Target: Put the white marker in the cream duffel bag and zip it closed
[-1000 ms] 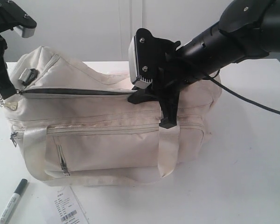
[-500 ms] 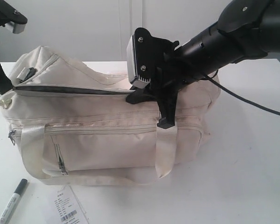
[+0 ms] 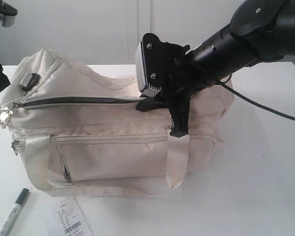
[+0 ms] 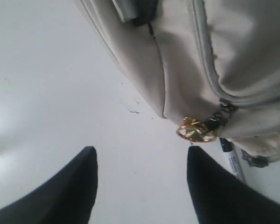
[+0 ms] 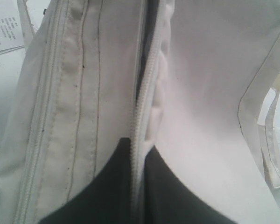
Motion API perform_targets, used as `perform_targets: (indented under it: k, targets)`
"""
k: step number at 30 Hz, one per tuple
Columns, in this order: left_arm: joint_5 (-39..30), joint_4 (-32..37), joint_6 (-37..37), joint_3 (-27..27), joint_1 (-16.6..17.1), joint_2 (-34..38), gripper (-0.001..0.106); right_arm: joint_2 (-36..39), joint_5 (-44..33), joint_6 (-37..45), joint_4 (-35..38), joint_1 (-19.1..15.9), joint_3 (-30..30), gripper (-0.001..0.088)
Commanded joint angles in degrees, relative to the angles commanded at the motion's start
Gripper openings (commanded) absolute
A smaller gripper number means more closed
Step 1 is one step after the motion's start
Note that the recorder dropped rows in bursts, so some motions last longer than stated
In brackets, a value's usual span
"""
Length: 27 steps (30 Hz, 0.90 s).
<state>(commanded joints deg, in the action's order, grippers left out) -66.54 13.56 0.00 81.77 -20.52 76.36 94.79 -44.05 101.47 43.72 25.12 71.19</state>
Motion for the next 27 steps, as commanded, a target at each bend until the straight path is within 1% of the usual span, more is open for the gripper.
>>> perform_targets:
  k: [2, 4, 6, 8, 9, 11, 12, 15, 17, 19, 23, 25, 27]
  targets:
    - [1.5, -4.9, 2.2, -0.5, 0.0, -2.7, 0.061, 0.0, 0.0, 0.0, 0.0, 0.0, 0.0, 0.0]
    - [3.5, -10.7, 5.6, -2.5, 0.0, -5.7, 0.061, 0.0, 0.0, 0.0, 0.0, 0.0, 0.0, 0.0006]
    - [6.4, -14.3, 8.4, -5.5, 0.0, -8.0, 0.061, 0.0, 0.4, -0.3, 0.0, 0.0, 0.0, 0.0046]
    - [8.8, -15.7, 10.4, -9.5, 0.0, -9.7, 0.061, 0.0, 0.7, -2.0, 0.0, 0.0, 0.0, 0.0114]
    - [9.7, -16.0, 12.1, -11.9, 0.0, -10.3, 0.061, 0.0, 0.8, -2.9, 0.0, 0.0, 0.0, 0.0171]
    - [11.9, -17.5, 16.5, -16.5, -0.2, -10.9, 0.061, -0.1, 0.8, -3.9, 0.0, 0.0, 0.0, 0.0256]
    - [13.5, -18.7, 19.2, -18.7, -0.4, -11.1, 0.061, -0.4, 0.8, -4.5, 0.0, 0.0, 0.0, 0.0323]
    - [20.1, -24.2, 27.3, -23.8, -1.0, -11.1, 0.061, -1.2, 0.8, -6.6, 0.1, 0.0, 0.1, 0.0466]
    - [22.9, -27.3, 33.6, -26.7, -1.8, -11.1, 0.061, -2.2, 0.8, -8.5, 0.1, 0.0, 0.1, 0.0522]
    - [25.5, -28.0, 39.1, -29.4, -2.8, -11.1, 0.061, -3.3, 1.4, -10.8, 0.1, 0.0, 0.1, 0.0548]
    - [29.2, -28.1, 47.6, -33.2, -5.4, -11.1, 0.061, -5.5, 2.3, -15.6, 0.4, 0.0, 0.1, 0.055]
    - [31.8, -27.9, 51.2, -35.2, -5.9, -11.1, 0.061, -6.0, 2.4, -18.8, 1.6, 0.0, 0.2, 0.055]
    - [34.6, -27.7, 53.0, -37.2, -5.9, -11.1, 0.061, -6.0, 2.7, -23.6, 2.8, 0.0, 0.7, 0.0549]
